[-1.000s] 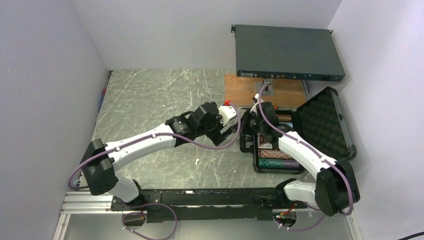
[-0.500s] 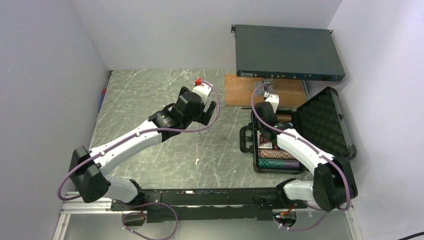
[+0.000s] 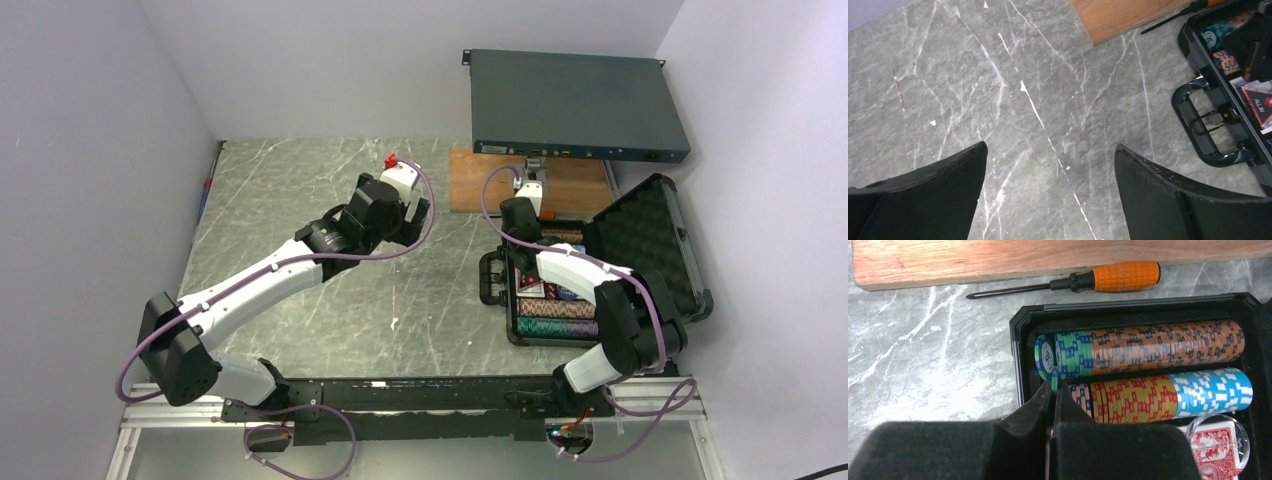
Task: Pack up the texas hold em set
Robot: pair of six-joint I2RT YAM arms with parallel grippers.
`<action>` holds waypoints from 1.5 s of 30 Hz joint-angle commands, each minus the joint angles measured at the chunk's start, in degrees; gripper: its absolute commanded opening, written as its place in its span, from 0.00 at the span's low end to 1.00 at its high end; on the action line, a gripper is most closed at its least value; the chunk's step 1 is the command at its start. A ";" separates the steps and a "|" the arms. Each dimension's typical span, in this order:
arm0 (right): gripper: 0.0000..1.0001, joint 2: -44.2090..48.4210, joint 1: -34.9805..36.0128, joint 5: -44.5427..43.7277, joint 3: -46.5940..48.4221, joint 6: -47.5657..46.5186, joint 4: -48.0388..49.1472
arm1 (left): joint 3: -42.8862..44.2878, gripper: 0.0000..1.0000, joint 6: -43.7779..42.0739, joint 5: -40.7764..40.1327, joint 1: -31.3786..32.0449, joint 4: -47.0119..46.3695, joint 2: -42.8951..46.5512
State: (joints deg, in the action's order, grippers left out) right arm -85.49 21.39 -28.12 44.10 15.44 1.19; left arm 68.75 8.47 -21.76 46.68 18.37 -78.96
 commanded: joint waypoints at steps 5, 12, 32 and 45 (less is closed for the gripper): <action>0.00 -2.88 -0.41 0.03 3.13 -3.83 5.86 | 0.49 0.97 2.22 3.54 -1.05 -0.87 1.86; 0.21 -5.38 -0.41 0.30 5.78 -3.80 3.40 | 0.42 0.97 2.77 5.23 -1.62 -0.91 2.17; 0.66 27.94 -0.92 -24.75 0.22 12.93 -15.59 | 0.48 0.96 3.56 7.10 -2.01 -0.34 4.33; 0.87 19.13 -7.22 -55.44 17.19 1.85 -25.99 | 0.06 0.96 3.10 6.49 -2.02 -0.13 6.90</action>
State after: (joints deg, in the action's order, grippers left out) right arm -61.63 14.52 -71.05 60.23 32.10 -28.86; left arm 68.75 11.29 -15.35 44.82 18.72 -74.04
